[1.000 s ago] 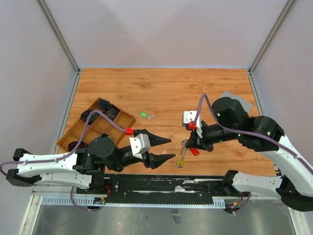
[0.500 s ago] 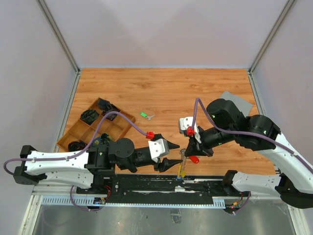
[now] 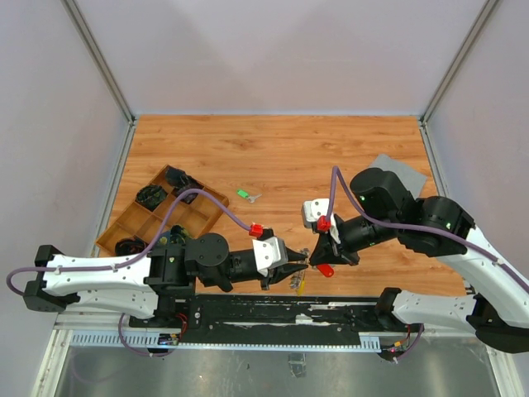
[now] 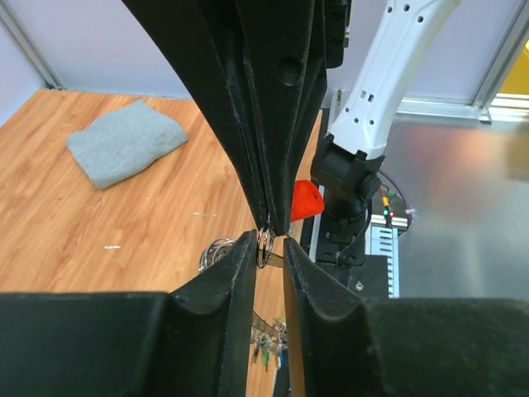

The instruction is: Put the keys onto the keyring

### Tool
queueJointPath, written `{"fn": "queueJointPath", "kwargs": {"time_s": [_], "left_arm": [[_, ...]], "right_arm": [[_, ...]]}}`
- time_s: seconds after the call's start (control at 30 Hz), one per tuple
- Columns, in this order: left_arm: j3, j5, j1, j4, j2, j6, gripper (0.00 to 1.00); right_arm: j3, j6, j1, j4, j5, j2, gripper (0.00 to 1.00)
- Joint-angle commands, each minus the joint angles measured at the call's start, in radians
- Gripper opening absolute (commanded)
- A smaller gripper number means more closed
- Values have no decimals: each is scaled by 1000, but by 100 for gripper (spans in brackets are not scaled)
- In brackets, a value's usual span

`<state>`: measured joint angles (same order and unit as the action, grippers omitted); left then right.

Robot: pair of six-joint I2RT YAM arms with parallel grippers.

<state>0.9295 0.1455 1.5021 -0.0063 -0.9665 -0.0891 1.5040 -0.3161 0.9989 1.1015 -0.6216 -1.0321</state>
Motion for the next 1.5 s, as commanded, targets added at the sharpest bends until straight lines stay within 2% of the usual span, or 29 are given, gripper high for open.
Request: {"fn": "queueJointPath", "kwargs": {"time_s": [0.0,0.17,0.3,0.4,0.5,0.57,0.73,0.83,0.9,0.97,1.1,1.2,1.3,1.4,1.47], "left_arm": [[32,-31,7,5,-8,-11,23],[35,-29,7,6,-16,-20,15],[40,-23,7,3,-21,-21,1],[37,-1,6,0,-17,-16,1],[21,39,6,12,0,-10,1],[2,75,6,29,18,-1,1],[-50,148,-2,61,72,26,1],[-76,120,-47,67,99,61,0],[-96,74,-95,72,121,93,1],[-115,27,-146,84,139,117,0],[-142,-15,-219,95,157,131,1],[-159,-37,-264,99,167,136,0],[-172,-65,-307,100,175,145,1],[-185,-79,-340,105,186,149,1],[-194,-90,-365,111,194,154,0]], "right_arm": [[-4,-21,12,-33,-28,6,0],[-8,-19,12,-34,-30,-1,1],[-8,-16,15,-36,-33,-1,0],[-7,-4,17,-43,-31,2,1],[-24,45,18,-91,14,26,11],[-51,91,18,-140,69,58,22],[-111,250,17,-291,255,153,33],[-157,330,17,-385,351,207,37],[-206,363,17,-453,402,254,46],[-261,430,17,-497,512,294,46],[-277,513,17,-500,629,297,50],[-172,559,2,-376,708,195,53],[-96,538,-67,-301,688,91,56],[-149,512,-177,-402,530,84,56],[-160,518,-257,-427,416,62,50]]}}
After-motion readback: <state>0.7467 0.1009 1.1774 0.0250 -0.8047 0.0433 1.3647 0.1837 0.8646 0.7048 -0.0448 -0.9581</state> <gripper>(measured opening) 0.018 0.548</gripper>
